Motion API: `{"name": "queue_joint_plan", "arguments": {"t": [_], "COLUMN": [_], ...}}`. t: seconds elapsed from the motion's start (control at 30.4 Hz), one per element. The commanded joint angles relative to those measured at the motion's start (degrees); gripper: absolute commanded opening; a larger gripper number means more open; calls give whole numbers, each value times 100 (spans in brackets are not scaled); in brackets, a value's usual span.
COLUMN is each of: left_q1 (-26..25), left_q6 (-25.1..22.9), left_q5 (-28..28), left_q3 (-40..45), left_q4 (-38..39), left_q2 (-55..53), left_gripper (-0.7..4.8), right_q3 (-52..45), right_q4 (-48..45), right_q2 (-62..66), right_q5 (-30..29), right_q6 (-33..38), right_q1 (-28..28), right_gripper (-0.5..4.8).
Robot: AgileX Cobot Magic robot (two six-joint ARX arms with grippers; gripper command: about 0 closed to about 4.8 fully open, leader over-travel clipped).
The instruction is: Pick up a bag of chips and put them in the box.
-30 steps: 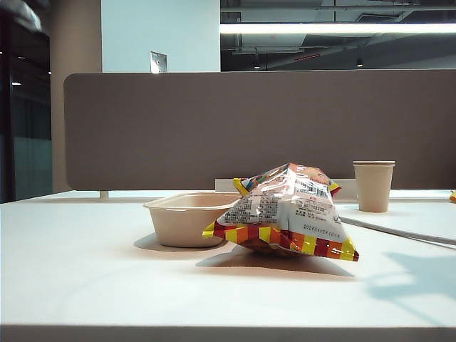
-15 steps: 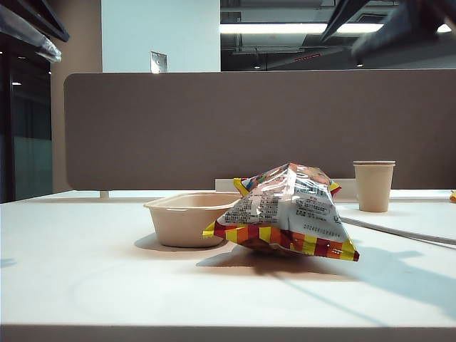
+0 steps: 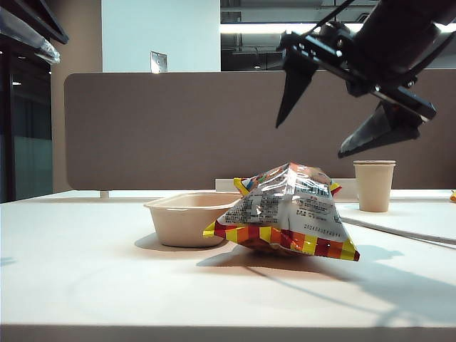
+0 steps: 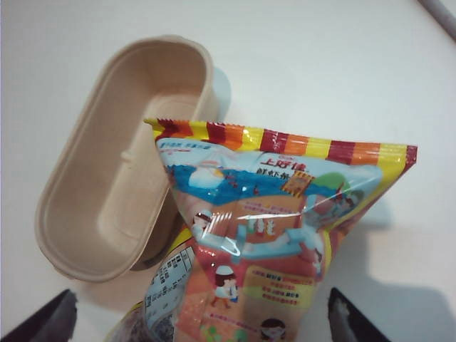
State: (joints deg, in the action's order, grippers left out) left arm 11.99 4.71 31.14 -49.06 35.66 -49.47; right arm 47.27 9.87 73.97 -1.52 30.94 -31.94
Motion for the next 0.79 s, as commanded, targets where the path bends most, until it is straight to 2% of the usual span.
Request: {"name": "queue_joint_plan", "arguments": {"t": [0.03, 0.26, 0.46, 0.79], "left_q1": [7, 4, 4, 4], "left_q6": [-15, -20, -20, -20], "left_q5": [-9, -9, -7, -9], "left_q3": [-20, -20, -20, -20], "left_q4": [-55, -33, 31, 66], "left_q2": [11, 11, 11, 11], "left_gripper": [103, 103, 103, 103], "right_q3": [26, 24, 24, 24], "right_q4": [-116, -85, -90, 39], "right_q2": [33, 37, 37, 39], "right_q5": [-168, -181, -98, -114], "right_q6": [127, 133, 866, 800], "right_q1": [-4, -2, 17, 15], "right_gripper": [479, 479, 479, 479]}}
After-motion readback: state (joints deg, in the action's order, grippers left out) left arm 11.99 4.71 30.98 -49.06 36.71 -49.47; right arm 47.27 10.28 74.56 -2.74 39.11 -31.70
